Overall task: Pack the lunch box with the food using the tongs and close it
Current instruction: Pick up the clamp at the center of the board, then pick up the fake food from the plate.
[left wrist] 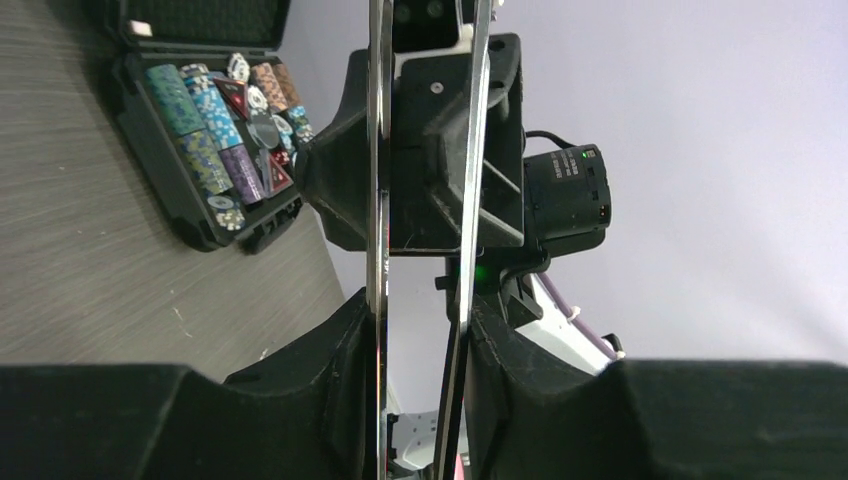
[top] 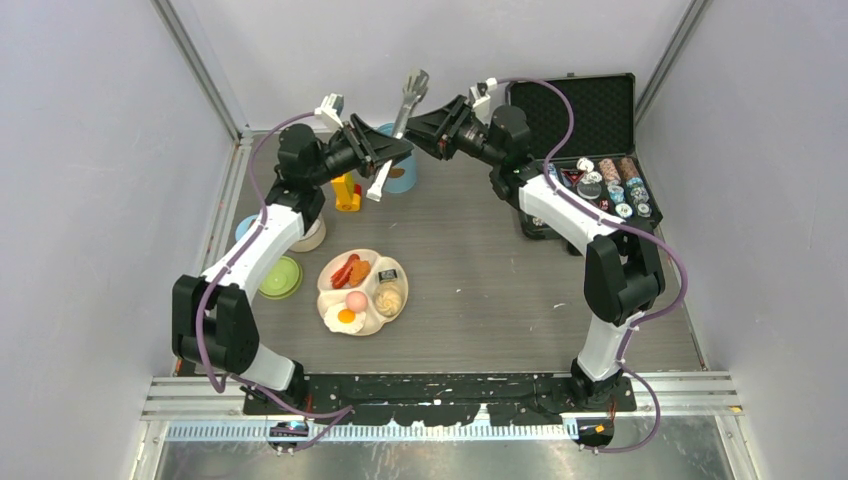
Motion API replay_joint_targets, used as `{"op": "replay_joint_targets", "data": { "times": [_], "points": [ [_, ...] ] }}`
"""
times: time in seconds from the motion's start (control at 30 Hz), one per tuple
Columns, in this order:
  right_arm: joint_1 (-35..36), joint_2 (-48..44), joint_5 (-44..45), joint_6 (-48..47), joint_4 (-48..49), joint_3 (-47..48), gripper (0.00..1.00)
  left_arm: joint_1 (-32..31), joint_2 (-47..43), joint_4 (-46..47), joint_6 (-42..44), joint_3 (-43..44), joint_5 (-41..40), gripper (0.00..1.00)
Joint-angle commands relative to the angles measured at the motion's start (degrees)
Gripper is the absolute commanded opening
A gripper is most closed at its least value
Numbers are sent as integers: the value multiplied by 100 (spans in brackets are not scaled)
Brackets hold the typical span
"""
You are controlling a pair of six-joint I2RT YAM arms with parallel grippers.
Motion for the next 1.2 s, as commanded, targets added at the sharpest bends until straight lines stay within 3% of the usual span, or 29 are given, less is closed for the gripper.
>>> {"op": "replay_joint_targets", "data": {
  "times": [0.0, 0.17, 0.27, 0.4, 0.5, 0.7, 0.9, 1.17],
  "points": [
    [-179, -313, 55, -256, 37, 44, 50, 180, -264, 54, 221, 202, 157, 34],
    [-582, -368, 75, -472, -157, 24, 65, 351, -350, -131, 416, 162, 236, 31],
    [-844, -472, -12, -671, -258, -116, 71, 541, -434, -921, 978, 330, 379, 30],
    [-1071, -757, -274, -1615, -1036, -237, 74, 718, -646, -3186, 3145, 940, 354, 30],
    [-1143, -1043, -548, -2832, -1987, -276, 74, 724, -791, -5112, 5144, 1498, -47, 30],
    [-1404, -1490, -984, -4921, -4153, -548, 75, 730, -934, -8057, 8544, 2259, -828, 31],
    [-1807, -1626, -1123, -6918, -6392, -485, 76, 738, -1236, -9499, 10456, 2221, -1295, 31],
    [-2463, -1790, -1382, -7597, -7176, -766, 77, 731, -1689, -10264, 11679, 1717, -1797, 38]
  ]
}}
